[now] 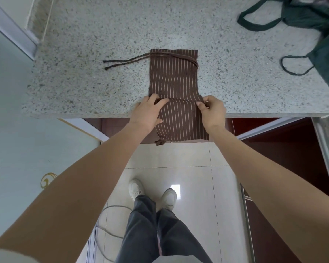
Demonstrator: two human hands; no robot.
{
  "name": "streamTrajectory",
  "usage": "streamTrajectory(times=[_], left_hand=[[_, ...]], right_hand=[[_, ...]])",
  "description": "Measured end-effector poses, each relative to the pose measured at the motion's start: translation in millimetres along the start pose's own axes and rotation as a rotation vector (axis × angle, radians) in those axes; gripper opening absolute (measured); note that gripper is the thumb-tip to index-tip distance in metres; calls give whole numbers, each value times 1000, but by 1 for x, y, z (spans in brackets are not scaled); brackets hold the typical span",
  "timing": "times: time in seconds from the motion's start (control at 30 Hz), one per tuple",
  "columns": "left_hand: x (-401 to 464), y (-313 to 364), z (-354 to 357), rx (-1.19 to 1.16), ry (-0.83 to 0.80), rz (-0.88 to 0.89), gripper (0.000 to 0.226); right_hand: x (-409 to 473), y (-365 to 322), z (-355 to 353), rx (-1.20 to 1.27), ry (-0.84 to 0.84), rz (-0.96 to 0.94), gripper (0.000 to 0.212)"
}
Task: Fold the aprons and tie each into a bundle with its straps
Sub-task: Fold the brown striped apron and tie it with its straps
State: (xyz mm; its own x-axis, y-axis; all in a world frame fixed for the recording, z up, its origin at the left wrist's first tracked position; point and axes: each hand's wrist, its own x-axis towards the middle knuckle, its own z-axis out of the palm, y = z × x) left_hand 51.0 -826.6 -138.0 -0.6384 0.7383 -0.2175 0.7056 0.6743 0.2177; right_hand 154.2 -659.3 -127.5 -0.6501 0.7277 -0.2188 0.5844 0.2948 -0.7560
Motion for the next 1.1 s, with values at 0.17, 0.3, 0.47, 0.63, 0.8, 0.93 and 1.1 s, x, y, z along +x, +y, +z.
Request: streamTrajectory(times=[0.17, 0.3, 0.47, 0.63, 0.8, 0.93, 1.1], left_hand=[[-5, -1, 5, 21, -27, -3, 67], [1, 1, -3, 33, 22, -9, 44], [25, 0, -11, 38, 134, 19, 44], [45, -15, -8, 0, -172, -64, 83], [44, -18, -6, -23, -198, -63, 88], [28, -10, 0, -150, 60, -113, 79], [-3, -5, 6, -582, 396, -419, 21]], right_hand=[[-5, 9, 5, -265, -34, 3, 32], [-7, -4, 6, -477, 37, -206, 51], [13, -6, 12, -647, -250, -372, 50], [32, -9, 9, -898, -436, -289, 76], [33, -8, 9, -1056, -557, -248, 127], [26, -7, 16, -1082, -525, -228, 140], [19, -5, 10, -944, -442, -317, 121]])
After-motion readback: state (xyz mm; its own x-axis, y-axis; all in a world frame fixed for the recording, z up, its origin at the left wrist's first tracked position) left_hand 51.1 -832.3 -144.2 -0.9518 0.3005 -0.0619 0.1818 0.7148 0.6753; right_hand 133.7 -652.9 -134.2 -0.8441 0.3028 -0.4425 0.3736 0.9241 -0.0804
